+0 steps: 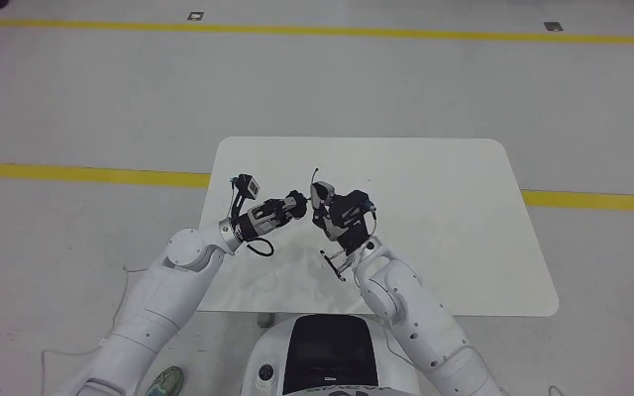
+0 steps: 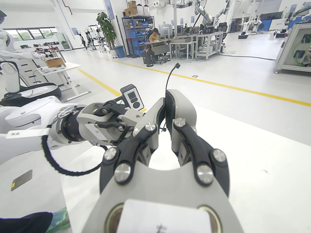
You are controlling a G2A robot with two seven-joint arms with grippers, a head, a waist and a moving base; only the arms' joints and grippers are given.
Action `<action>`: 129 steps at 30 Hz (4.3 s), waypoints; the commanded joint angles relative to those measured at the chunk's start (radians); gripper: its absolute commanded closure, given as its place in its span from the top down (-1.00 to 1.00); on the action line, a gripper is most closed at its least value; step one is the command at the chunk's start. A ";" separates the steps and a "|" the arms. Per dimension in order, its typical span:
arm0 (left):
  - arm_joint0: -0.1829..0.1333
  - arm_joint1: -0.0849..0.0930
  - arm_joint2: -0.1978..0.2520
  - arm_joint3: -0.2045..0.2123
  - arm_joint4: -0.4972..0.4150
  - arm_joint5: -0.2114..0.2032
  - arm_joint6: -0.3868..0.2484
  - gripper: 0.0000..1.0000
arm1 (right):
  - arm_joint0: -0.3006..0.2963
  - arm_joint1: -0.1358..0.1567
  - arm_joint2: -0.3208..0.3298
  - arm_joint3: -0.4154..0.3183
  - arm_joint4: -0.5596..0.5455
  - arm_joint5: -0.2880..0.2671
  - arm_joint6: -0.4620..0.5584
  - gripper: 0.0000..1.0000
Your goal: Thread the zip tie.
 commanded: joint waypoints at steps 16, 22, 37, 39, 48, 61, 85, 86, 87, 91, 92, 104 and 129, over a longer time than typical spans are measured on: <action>0.000 0.000 0.000 0.000 0.000 0.000 0.000 -1.00 | 0.000 0.001 -0.008 -0.002 0.003 0.012 -0.020 -1.00; 0.000 0.000 0.000 0.000 0.000 0.000 0.000 -1.00 | 0.001 0.001 -0.008 0.000 0.005 0.017 -0.023 -1.00; 0.000 0.000 0.000 0.000 0.000 0.000 0.000 -1.00 | 0.006 0.001 -0.010 0.010 0.008 0.024 -0.034 -1.00; 0.000 0.000 0.000 0.000 0.000 0.000 0.000 -1.00 | 0.007 0.001 -0.010 0.011 0.008 0.023 -0.035 -1.00; 0.000 0.000 0.000 0.000 0.000 0.000 0.000 -1.00 | 0.012 0.002 -0.008 0.016 0.013 0.012 -0.030 -1.00; 0.000 0.000 0.000 0.000 0.000 0.000 0.000 -1.00 | 0.017 0.004 -0.010 0.022 0.016 0.004 -0.021 -1.00; 0.000 0.000 0.000 0.000 0.000 0.000 0.000 -1.00 | 0.020 0.005 -0.012 0.024 0.006 0.016 -0.026 -1.00; 0.000 0.000 0.000 0.000 0.000 0.000 0.000 -1.00 | 0.020 0.005 -0.012 0.023 0.007 0.016 -0.026 -1.00; 0.000 0.000 0.000 0.000 0.000 0.000 0.000 -1.00 | 0.019 0.005 -0.011 0.023 0.007 0.015 -0.026 -1.00; 0.000 0.000 0.000 0.000 0.000 0.000 0.000 -1.00 | 0.017 0.006 -0.010 0.020 0.008 0.011 -0.024 -1.00; 0.000 0.000 0.000 0.000 0.000 0.000 0.000 -1.00 | 0.016 0.007 -0.009 0.020 0.008 0.010 -0.023 -1.00; 0.000 0.000 0.000 0.000 0.000 0.000 0.000 -1.00 | 0.013 0.009 -0.011 0.020 0.025 -0.017 -0.012 -1.00; 0.000 0.000 0.000 0.000 0.000 0.000 0.000 -1.00 | 0.016 0.012 -0.006 0.025 0.020 0.006 0.014 -1.00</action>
